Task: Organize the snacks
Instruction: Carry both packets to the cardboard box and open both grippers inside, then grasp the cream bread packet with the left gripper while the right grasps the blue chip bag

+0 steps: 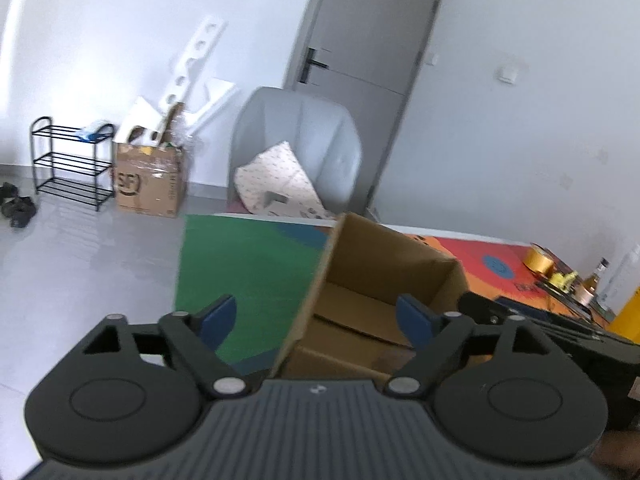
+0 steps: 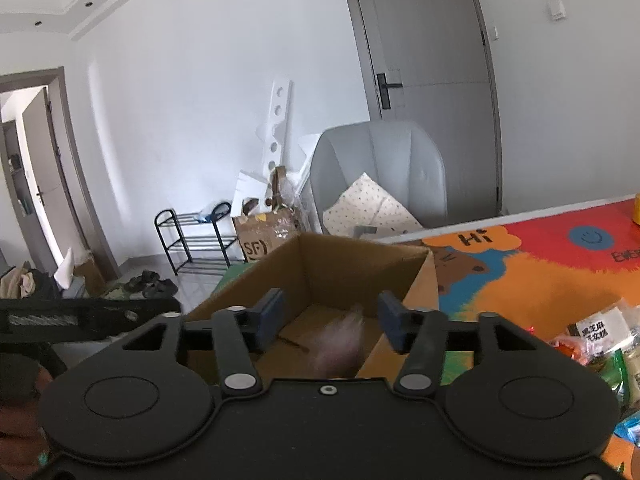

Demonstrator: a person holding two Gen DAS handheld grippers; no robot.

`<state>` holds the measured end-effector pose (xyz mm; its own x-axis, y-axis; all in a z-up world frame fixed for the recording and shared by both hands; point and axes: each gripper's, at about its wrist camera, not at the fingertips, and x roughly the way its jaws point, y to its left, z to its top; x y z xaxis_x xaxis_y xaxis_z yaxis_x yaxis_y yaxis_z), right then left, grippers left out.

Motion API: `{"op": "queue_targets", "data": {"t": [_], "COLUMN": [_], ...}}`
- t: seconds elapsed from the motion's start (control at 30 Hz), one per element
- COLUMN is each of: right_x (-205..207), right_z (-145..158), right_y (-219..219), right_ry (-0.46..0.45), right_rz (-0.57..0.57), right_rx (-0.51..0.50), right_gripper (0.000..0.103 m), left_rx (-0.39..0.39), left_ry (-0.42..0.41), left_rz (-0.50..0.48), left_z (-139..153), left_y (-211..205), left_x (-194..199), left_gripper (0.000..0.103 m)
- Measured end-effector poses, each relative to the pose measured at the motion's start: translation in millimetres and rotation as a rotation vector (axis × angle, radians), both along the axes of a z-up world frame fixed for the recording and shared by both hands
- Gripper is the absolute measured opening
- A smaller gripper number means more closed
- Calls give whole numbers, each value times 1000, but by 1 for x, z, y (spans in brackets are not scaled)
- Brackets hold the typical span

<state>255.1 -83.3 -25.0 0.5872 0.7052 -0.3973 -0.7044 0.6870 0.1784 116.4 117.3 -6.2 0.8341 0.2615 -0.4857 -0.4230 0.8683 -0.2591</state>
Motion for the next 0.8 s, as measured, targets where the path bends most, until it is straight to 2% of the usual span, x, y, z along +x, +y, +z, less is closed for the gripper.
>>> {"op": "queue_targets", "data": {"t": [0.13, 0.17, 0.23, 0.33, 0.4, 0.57, 0.8], "right_x": [0, -1, -6, -7, -9, -7, -15], "right_z": [3, 4, 6, 7, 7, 7, 16], "right_y": [-9, -10, -18, -24, -30, -50, -90], "right_ry": [38, 35, 20, 12, 7, 24, 17], "right_rz": [-11, -12, -29, -45, -46, -83, -165], "right_rx": [20, 22, 22, 7, -6, -6, -19], "right_gripper": [68, 70, 82, 89, 93, 99, 100], "left_rx": [26, 30, 31, 28, 37, 31, 18], "left_ry": [11, 12, 14, 9, 0, -1, -24], "left_rz": [31, 36, 36, 34, 26, -11, -88], "left_z": [1, 2, 2, 5, 8, 9, 10], "left_y": [-1, -2, -5, -10, -14, -23, -46], "left_x": [-7, -8, -8, -9, -10, -8, 0], "left_gripper": [94, 96, 98, 99, 103, 103, 103]}}
